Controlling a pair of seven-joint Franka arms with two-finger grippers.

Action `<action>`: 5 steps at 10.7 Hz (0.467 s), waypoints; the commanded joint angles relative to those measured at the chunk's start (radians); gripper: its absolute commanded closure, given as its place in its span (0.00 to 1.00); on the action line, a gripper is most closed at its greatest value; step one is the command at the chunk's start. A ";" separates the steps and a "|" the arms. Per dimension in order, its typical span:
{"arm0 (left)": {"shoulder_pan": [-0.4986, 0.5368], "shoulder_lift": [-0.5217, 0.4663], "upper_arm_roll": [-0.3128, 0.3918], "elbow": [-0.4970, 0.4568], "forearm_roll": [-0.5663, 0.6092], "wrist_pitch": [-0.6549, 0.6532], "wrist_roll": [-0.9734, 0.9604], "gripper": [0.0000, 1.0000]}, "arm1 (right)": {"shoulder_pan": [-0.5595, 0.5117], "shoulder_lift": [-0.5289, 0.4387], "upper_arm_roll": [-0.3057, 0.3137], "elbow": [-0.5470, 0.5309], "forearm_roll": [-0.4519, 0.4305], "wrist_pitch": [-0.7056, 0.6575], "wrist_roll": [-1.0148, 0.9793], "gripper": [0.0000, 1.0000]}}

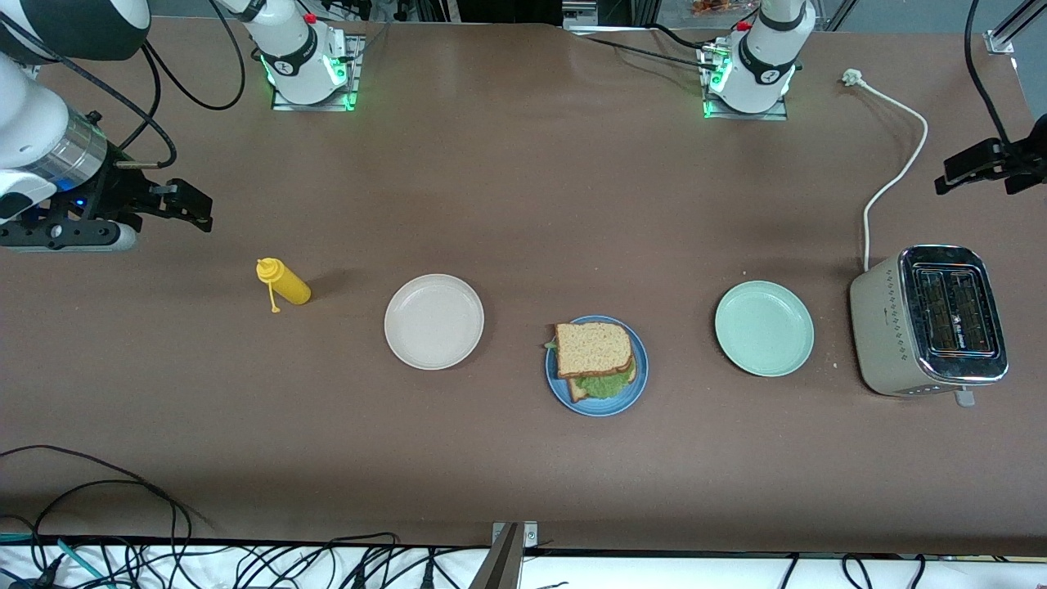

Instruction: Make sandwich in blue plate with both arms

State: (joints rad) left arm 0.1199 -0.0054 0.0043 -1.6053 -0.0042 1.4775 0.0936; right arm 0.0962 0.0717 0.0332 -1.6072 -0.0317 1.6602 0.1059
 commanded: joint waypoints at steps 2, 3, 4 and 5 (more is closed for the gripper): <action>-0.003 0.015 -0.104 0.027 0.066 -0.017 -0.097 0.00 | 0.011 -0.001 -0.006 0.023 -0.027 -0.005 0.006 0.00; -0.002 0.015 -0.106 0.027 0.064 -0.019 -0.098 0.00 | 0.013 -0.003 -0.006 0.023 -0.027 -0.005 0.008 0.00; -0.005 0.013 -0.106 0.027 0.064 -0.019 -0.100 0.00 | 0.013 -0.003 -0.006 0.024 -0.024 -0.005 0.009 0.00; -0.003 0.015 -0.104 0.028 0.062 -0.020 -0.103 0.00 | 0.011 -0.003 -0.007 0.024 -0.024 -0.005 0.006 0.00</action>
State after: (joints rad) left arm 0.1170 -0.0017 -0.1004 -1.6039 0.0286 1.4763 0.0046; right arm 0.0975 0.0717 0.0333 -1.5970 -0.0413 1.6615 0.1059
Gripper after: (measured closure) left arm 0.000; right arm 0.000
